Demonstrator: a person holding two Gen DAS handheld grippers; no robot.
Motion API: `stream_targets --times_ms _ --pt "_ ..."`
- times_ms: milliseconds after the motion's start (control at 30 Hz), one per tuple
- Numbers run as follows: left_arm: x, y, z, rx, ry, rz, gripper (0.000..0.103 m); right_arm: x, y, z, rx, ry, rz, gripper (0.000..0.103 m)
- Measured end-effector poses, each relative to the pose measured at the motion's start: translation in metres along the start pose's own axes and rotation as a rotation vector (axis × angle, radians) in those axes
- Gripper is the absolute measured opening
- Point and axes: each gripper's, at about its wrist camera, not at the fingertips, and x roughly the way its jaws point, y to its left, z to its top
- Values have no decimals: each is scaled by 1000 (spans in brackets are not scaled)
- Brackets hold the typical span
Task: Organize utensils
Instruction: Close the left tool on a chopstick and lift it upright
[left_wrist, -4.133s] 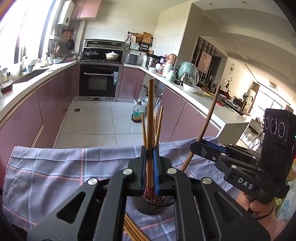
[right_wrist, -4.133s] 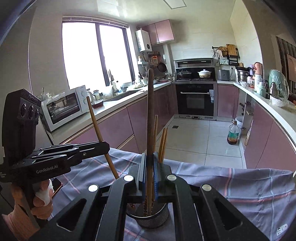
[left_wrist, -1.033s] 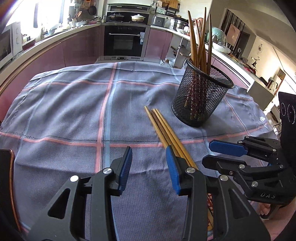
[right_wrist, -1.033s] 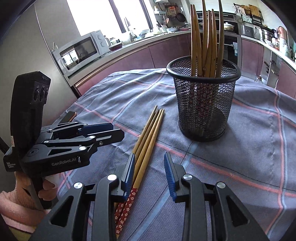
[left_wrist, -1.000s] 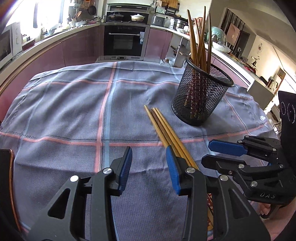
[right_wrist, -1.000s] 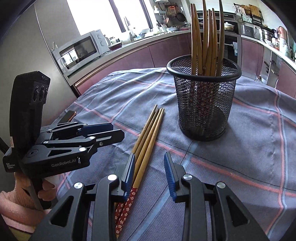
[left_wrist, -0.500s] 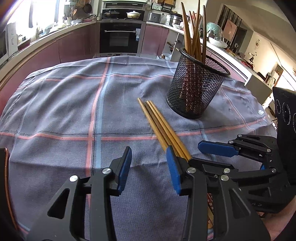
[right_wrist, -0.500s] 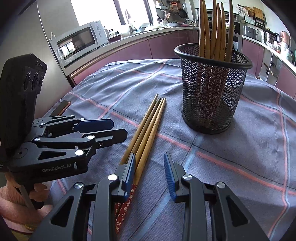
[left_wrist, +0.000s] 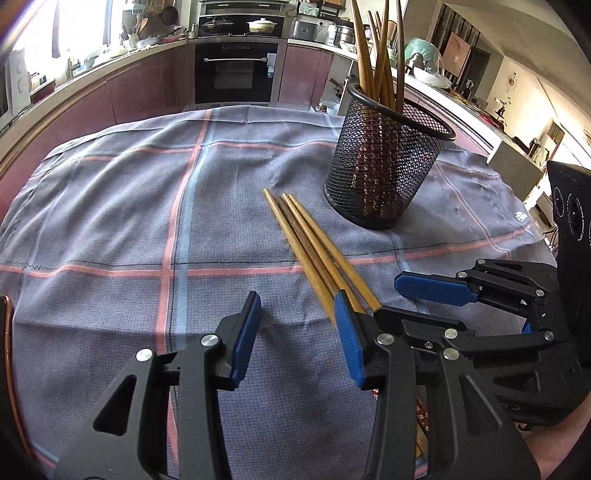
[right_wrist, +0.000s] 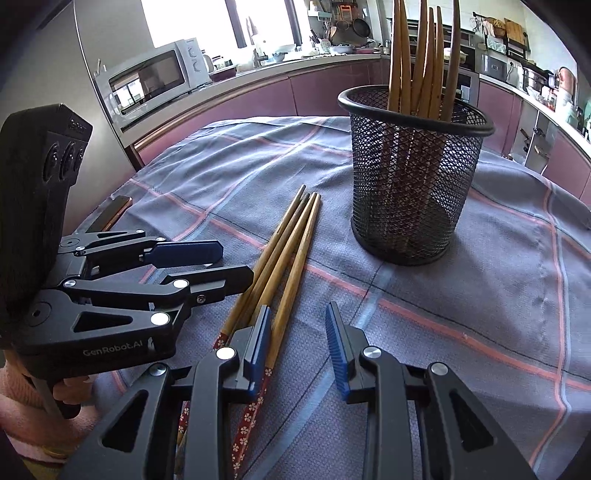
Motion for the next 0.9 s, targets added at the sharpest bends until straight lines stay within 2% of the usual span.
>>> stream_targets --times_ms 433,767,900 --pt "5 -5 1 21 5 5 44 0 -2 1 8 0 1 28" --pt "3 1 -1 43 33 -21 26 -1 -2 1 10 0 3 29" --pt "3 4 -1 50 49 -43 27 0 -3 2 9 2 6 29"
